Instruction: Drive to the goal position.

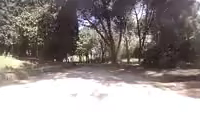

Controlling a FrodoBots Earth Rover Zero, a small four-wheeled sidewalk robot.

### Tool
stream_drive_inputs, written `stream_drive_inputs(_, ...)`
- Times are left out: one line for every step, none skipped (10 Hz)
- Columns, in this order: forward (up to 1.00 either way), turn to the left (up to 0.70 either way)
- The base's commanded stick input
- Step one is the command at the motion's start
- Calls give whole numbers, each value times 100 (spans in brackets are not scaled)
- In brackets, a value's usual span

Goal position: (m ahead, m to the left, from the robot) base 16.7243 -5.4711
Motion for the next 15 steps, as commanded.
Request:
stream_drive_inputs(85, 0)
stream_drive_inputs(85, 0)
stream_drive_inputs(85, 0)
stream_drive_inputs(85, 0)
stream_drive_inputs(85, 0)
stream_drive_inputs(85, 0)
stream_drive_inputs(85, 0)
stream_drive_inputs(85, 0)
stream_drive_inputs(85, 0)
stream_drive_inputs(85, 0)
stream_drive_inputs(85, 0)
stream_drive_inputs(85, 0)
stream_drive_inputs(85, 0)
stream_drive_inputs(85, 0)
stream_drive_inputs(85, 0)
